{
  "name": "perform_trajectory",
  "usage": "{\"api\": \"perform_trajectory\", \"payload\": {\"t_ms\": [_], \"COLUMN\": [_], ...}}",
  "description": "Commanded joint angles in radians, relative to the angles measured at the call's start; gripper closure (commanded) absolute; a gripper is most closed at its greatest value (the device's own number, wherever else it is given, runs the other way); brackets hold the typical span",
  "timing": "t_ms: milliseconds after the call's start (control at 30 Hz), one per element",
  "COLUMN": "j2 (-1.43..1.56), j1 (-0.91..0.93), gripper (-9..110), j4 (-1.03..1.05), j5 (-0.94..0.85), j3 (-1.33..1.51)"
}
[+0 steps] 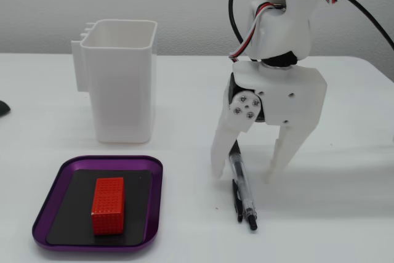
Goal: Pick up the pen and put it in the pen holder.
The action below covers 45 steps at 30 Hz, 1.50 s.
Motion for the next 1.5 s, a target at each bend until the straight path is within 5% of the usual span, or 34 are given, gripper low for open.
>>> {"api": "perform_trajectory", "payload": {"t_ms": [0,433,767,1133,1467], "j2": [0.009,-0.003,-0.005,0.018,0.391], "j1": [0.023,0.009,0.011,0.006,0.020], "gripper": [82,82,100,102,102], "j4": [-0.021,-0.021,-0.100,-0.106,0.078], "j5": [-0.011,-0.014,-0.043,-0.066,0.028], "j3": [-0.029,-0.026,0.032,0.063,-0.204]}}
